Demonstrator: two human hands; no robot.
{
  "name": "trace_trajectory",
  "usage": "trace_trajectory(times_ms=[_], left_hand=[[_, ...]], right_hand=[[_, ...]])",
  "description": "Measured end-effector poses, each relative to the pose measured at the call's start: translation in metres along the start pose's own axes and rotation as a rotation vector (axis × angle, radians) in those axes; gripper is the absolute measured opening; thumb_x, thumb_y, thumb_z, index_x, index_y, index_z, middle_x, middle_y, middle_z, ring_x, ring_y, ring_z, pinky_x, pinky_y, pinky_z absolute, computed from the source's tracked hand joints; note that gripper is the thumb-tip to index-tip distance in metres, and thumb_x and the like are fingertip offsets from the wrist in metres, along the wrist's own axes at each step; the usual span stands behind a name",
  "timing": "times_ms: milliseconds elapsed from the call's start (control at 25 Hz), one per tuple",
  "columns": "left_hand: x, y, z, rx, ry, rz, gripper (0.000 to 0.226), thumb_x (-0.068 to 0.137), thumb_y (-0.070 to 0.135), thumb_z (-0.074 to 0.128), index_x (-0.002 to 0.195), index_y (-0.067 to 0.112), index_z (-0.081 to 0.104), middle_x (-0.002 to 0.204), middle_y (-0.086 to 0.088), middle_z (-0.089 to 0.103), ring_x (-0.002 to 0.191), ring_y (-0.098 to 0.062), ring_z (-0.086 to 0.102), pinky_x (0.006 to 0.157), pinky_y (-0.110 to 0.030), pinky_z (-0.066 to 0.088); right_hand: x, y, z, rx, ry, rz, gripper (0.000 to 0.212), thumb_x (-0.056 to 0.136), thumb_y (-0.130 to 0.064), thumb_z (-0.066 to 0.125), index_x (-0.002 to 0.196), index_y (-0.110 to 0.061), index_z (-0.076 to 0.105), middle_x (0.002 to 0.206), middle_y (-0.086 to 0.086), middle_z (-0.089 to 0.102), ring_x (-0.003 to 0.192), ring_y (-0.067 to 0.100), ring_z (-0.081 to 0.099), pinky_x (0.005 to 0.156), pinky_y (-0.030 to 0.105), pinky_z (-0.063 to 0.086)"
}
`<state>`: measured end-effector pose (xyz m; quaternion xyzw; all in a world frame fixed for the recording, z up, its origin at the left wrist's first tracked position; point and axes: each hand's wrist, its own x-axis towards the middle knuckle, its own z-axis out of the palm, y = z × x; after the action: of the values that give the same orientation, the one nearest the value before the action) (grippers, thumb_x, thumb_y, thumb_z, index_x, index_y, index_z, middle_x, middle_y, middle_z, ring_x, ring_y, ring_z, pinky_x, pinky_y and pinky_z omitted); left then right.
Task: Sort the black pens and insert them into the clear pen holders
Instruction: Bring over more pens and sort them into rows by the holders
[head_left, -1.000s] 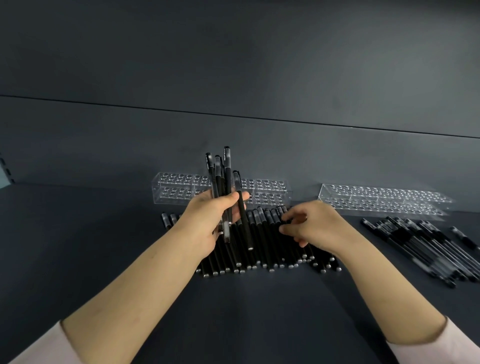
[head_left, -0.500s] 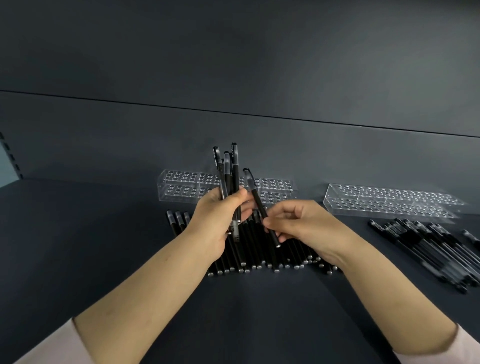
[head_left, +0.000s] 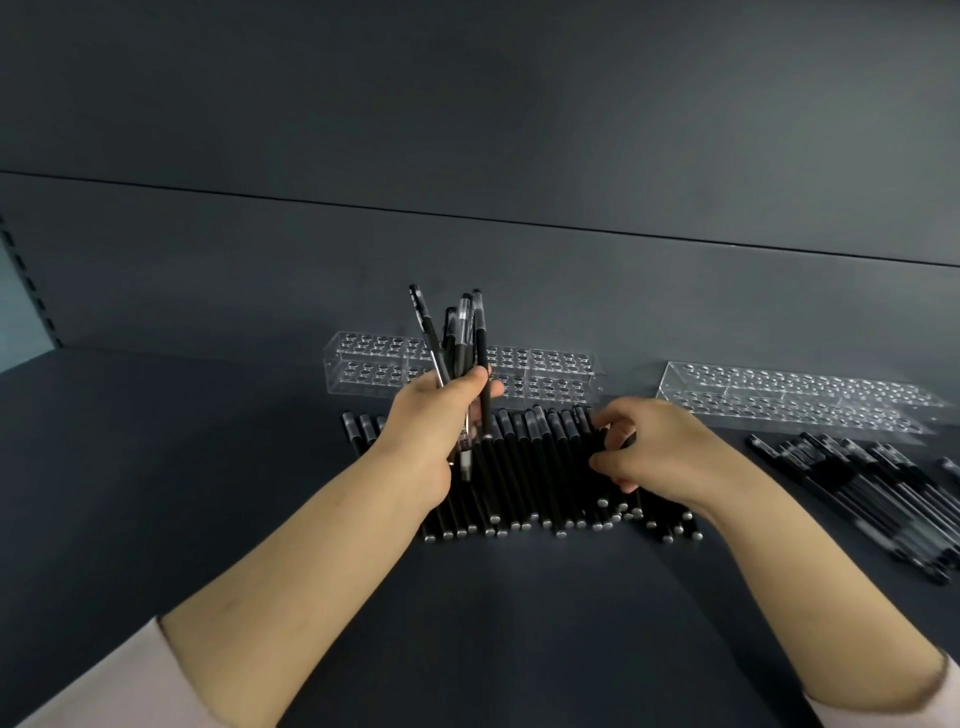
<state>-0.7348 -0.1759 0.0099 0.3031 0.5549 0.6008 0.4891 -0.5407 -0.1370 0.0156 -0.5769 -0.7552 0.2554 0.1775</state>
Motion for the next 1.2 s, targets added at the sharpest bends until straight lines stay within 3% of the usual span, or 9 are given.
trace_trajectory(times_ms=[120,320,440,520,600,720,920,1040,1200], left_hand=[[0.002,-0.004,0.0,-0.017,-0.023,0.031,0.008,0.096,0.022,0.06,0.101,0.017,0.065,0.092,0.005,0.077,0.082,-0.01,0.065,0.07,-0.024,0.049],[-0.001,-0.005,0.0,-0.055,-0.041,0.011,0.014,0.096,0.014,0.06,0.108,0.01,0.065,0.093,0.002,0.077,0.069,-0.005,0.072,0.054,-0.018,0.054],[-0.004,-0.005,0.002,-0.046,-0.063,0.007,0.015,0.095,0.015,0.061,0.108,0.01,0.066,0.094,0.0,0.077,0.072,-0.007,0.073,0.055,-0.018,0.055],[-0.005,-0.005,0.004,-0.029,-0.078,0.013,0.012,0.094,0.017,0.062,0.104,0.012,0.068,0.093,0.0,0.077,0.072,-0.009,0.072,0.057,-0.019,0.054],[-0.007,-0.005,0.005,-0.017,-0.088,0.014,0.009,0.093,0.018,0.064,0.098,0.011,0.068,0.085,-0.002,0.075,0.068,-0.011,0.069,0.059,-0.021,0.054],[-0.008,-0.005,0.007,0.003,-0.105,0.019,0.005,0.092,0.019,0.065,0.092,0.014,0.066,0.071,0.0,0.066,0.06,-0.011,0.062,0.059,-0.023,0.052],[-0.009,-0.005,0.007,0.007,-0.101,0.028,0.006,0.089,0.018,0.068,0.094,0.013,0.068,0.077,-0.002,0.068,0.066,-0.013,0.065,0.063,-0.024,0.056],[-0.009,-0.006,0.007,0.033,-0.11,0.035,0.007,0.088,0.02,0.071,0.092,0.015,0.07,0.076,-0.001,0.07,0.064,-0.012,0.067,0.063,-0.025,0.057],[-0.005,-0.005,0.003,0.002,-0.084,0.031,0.013,0.092,0.022,0.066,0.103,0.016,0.066,0.091,0.002,0.077,0.082,-0.011,0.073,0.076,-0.032,0.059]], right_hand=[[0.0,0.001,-0.001,-0.028,0.018,0.001,0.039,0.084,-0.011,0.07,0.121,-0.014,0.058,0.098,-0.003,0.06,0.054,0.009,0.061,0.046,0.01,0.041],[0.001,0.003,-0.006,-0.177,-0.057,-0.024,0.04,0.082,-0.013,0.071,0.121,-0.017,0.061,0.096,-0.007,0.059,0.084,0.01,0.058,0.066,0.018,0.041],[0.002,0.002,-0.001,-0.092,0.026,-0.081,0.02,0.084,-0.015,0.068,0.103,-0.021,0.067,0.09,-0.006,0.064,0.075,0.007,0.059,0.065,0.018,0.043],[0.003,-0.003,0.003,0.176,0.095,-0.112,0.005,0.087,-0.02,0.066,0.089,-0.022,0.07,0.085,-0.004,0.069,0.068,0.006,0.062,0.066,0.021,0.049],[0.001,-0.009,0.006,0.446,-0.009,-0.103,0.006,0.089,-0.021,0.066,0.088,-0.019,0.072,0.085,0.001,0.072,0.07,0.006,0.064,0.065,0.02,0.052],[-0.001,-0.016,0.016,0.546,-0.16,-0.118,0.006,0.088,-0.016,0.067,0.09,-0.012,0.072,0.085,0.005,0.073,0.072,0.008,0.064,0.065,0.02,0.052],[0.001,-0.022,0.031,0.798,-0.139,-0.118,0.01,0.091,-0.014,0.063,0.091,-0.009,0.071,0.082,0.006,0.069,0.071,0.01,0.062,0.066,0.022,0.051],[0.0,-0.023,0.032,0.82,-0.135,-0.158,0.007,0.086,-0.011,0.068,0.093,-0.009,0.068,0.08,0.003,0.07,0.07,0.009,0.062,0.066,0.02,0.051],[-0.003,-0.023,0.029,0.725,-0.006,-0.158,0.022,0.085,-0.009,0.07,0.103,-0.019,0.062,0.071,-0.001,0.069,0.066,0.01,0.063,0.065,0.021,0.051]])
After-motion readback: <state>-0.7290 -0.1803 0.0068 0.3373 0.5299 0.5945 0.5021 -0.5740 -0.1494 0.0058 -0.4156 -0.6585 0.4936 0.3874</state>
